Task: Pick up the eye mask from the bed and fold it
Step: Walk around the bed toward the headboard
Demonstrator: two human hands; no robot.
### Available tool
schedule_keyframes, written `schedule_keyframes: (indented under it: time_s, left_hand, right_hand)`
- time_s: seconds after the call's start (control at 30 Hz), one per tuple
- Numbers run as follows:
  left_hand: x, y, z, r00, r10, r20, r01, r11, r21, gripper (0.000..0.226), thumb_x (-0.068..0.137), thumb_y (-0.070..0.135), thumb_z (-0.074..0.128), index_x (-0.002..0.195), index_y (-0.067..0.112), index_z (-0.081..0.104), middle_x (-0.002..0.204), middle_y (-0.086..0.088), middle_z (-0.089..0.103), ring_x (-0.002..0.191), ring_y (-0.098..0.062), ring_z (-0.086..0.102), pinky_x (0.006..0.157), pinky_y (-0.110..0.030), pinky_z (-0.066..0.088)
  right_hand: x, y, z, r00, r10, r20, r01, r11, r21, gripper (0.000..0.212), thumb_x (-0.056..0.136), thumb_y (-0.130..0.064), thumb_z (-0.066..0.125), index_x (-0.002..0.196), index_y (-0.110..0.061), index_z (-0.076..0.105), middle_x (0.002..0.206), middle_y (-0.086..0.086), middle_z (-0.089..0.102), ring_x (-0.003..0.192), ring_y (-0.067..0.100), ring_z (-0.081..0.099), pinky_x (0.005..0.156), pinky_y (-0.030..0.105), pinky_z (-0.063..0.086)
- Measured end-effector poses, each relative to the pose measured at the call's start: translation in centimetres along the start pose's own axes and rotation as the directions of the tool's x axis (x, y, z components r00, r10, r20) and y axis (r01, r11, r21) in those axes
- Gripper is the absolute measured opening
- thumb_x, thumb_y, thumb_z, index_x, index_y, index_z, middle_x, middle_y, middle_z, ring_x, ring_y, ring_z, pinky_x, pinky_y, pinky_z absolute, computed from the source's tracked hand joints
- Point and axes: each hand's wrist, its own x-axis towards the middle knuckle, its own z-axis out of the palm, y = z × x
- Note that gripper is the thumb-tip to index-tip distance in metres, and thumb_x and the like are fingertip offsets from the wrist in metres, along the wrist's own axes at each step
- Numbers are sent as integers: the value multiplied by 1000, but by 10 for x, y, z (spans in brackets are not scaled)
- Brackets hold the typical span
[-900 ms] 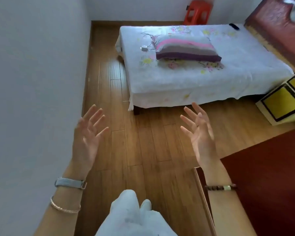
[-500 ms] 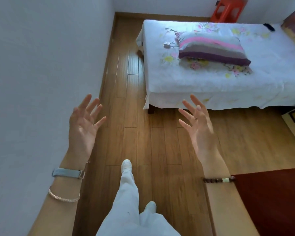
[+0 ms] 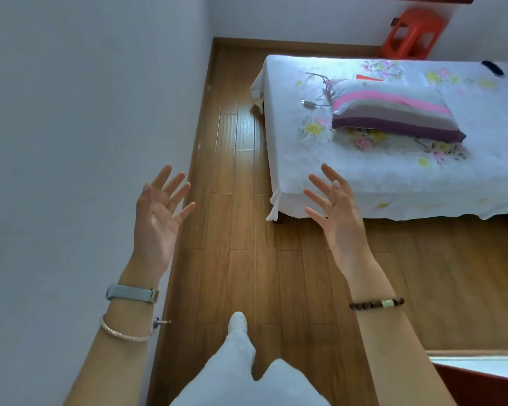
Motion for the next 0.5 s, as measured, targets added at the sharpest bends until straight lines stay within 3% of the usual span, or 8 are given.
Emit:
schedule_keyframes:
  time_s: [0.23,0.5]
  left_hand:
    - [80,14,-5,1000,0,29,-1,1000,22,66,95,50,24,152,19,36,154,-8,46,139,-25,48,112,-51,38]
    - [175,4,5,1000,-15,8,15,1000,13,63,98,48,21,152,19,36,154,-8,46,139,-26,48,111,-50,39]
  right_hand:
    - [68,-3,26,1000,-4,-24,4,1000,27,40,95,-50,40,131,-43,54,146,-2,58,128,18,62,109,48,47]
    - [168,-2,35,999,7,-45,-6,1000,15,37,95,-50,40,128,-46,55,144,-3,59,126,17,63,112,53,44]
